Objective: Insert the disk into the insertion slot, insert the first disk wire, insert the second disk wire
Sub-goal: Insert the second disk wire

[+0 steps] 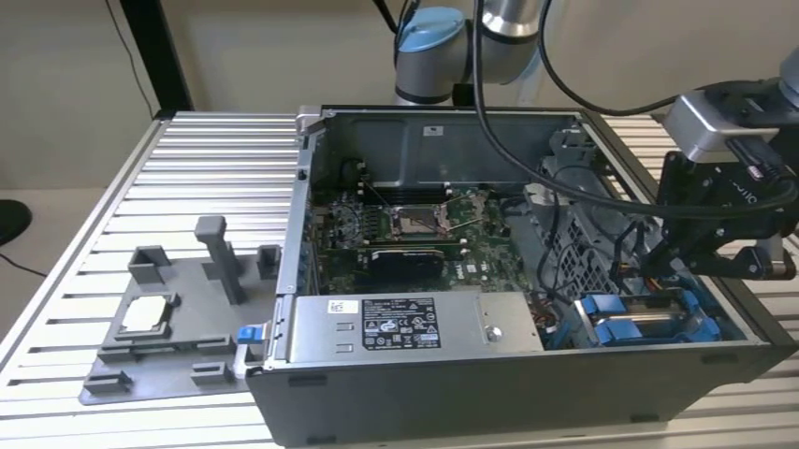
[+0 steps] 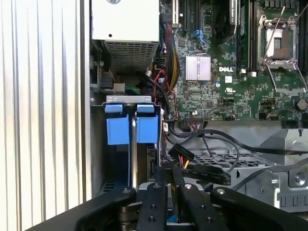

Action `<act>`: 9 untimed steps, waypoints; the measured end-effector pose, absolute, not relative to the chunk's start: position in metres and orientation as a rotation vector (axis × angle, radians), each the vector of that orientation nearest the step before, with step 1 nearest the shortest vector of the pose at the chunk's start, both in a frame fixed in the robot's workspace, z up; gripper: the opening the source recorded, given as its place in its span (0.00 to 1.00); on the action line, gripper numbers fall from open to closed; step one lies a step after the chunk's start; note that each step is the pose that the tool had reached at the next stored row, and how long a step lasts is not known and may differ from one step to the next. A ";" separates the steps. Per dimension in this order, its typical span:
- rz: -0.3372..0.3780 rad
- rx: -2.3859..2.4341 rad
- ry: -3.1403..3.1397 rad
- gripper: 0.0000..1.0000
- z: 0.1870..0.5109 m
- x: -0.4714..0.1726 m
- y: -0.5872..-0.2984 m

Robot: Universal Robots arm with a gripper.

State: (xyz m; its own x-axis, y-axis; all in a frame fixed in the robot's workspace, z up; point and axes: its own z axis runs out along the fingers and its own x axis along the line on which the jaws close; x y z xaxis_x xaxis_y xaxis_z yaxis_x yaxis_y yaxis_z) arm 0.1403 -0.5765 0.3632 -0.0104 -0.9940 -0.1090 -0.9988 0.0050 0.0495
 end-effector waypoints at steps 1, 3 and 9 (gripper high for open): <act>0.164 -2.185 2.195 0.00 0.363 0.140 -0.577; 0.154 -2.193 2.193 0.00 0.363 0.140 -0.577; 0.118 -2.182 2.170 0.00 0.360 0.135 -0.582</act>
State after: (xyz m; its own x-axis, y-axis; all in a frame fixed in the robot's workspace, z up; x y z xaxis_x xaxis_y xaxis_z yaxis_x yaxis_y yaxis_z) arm 0.1355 -0.5815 0.3599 0.0049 -0.9952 -0.0981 -0.9999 -0.0059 0.0097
